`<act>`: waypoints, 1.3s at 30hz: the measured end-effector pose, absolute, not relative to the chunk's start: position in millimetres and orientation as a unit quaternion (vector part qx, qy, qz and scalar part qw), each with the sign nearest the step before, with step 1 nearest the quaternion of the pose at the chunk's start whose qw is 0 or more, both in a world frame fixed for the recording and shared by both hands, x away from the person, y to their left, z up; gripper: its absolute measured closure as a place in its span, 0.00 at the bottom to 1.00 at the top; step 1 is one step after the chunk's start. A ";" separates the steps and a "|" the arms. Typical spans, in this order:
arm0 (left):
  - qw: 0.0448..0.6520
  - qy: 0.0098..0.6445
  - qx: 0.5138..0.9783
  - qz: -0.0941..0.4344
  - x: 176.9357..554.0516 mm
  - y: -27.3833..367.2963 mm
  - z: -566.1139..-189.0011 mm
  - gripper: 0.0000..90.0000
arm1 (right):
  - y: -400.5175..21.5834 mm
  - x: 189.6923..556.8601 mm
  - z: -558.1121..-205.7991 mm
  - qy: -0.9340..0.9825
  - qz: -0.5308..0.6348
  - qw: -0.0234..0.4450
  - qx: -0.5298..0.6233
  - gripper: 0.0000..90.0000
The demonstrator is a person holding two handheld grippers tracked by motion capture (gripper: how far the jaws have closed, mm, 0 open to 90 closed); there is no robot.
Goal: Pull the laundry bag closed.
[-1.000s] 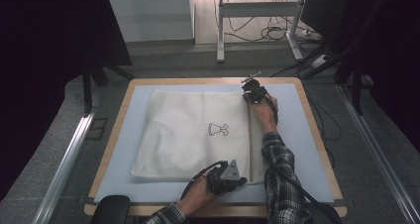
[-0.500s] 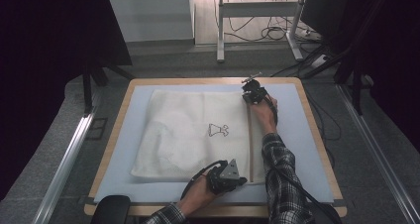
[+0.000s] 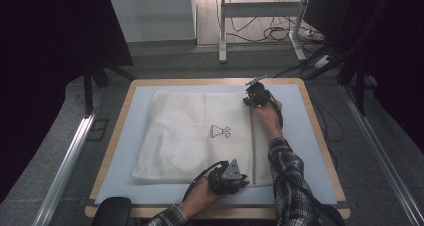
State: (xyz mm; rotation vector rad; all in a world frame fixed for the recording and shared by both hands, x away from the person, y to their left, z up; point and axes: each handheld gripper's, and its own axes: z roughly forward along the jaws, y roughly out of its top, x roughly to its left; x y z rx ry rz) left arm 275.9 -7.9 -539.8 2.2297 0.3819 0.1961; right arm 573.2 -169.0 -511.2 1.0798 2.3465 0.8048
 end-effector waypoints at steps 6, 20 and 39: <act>0.421 0.160 0.889 0.081 276.4 -7.6 -539.8 0.78 | -169.2 568.7 -509.0 0.848 0.293 0.212 0.387 0.62; 0.423 0.168 0.887 0.073 278.9 -6.9 -540.2 0.76 | -177.3 557.2 -507.6 0.846 0.310 0.200 0.385 0.46; 0.419 0.189 0.886 0.070 280.5 -8.7 -540.6 0.50 | -181.9 542.5 -506.9 0.849 0.314 0.191 0.379 0.30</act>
